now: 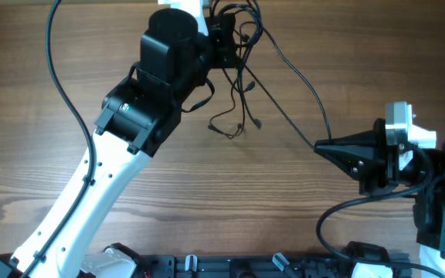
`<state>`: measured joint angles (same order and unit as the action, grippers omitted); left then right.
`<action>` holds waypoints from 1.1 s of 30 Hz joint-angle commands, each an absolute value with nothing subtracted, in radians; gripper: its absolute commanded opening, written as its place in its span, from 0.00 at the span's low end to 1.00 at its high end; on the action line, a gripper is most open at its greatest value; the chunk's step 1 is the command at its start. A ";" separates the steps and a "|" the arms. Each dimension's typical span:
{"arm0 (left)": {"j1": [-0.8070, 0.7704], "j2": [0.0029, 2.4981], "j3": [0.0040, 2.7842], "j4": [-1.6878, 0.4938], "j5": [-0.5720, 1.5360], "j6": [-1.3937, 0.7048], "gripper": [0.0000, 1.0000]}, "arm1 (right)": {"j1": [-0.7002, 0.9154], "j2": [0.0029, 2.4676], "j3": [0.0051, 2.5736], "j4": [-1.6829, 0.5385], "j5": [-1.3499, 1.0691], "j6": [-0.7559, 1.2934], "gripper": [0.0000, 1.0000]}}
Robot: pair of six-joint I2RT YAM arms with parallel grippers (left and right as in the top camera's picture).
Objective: Untangle cables
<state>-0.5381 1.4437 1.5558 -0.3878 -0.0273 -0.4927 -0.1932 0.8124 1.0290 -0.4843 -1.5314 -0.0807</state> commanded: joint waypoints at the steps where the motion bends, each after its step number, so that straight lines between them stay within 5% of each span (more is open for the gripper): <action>1: -0.494 1.440 1.571 -0.350 -0.072 -0.510 0.04 | -0.194 0.794 1.032 -0.551 -1.515 -0.079 0.04; 9: -0.496 1.440 1.571 -0.224 0.244 -0.410 0.04 | -0.194 0.795 1.032 -0.817 -0.988 -0.075 0.04; 19: -0.556 1.440 1.571 -0.168 0.733 -0.002 0.04 | -0.194 0.869 1.032 -0.846 -0.783 -0.049 0.04; 33: -0.572 1.440 1.571 -0.185 0.743 0.084 0.04 | -0.194 1.015 1.032 -0.797 -0.767 -0.051 0.09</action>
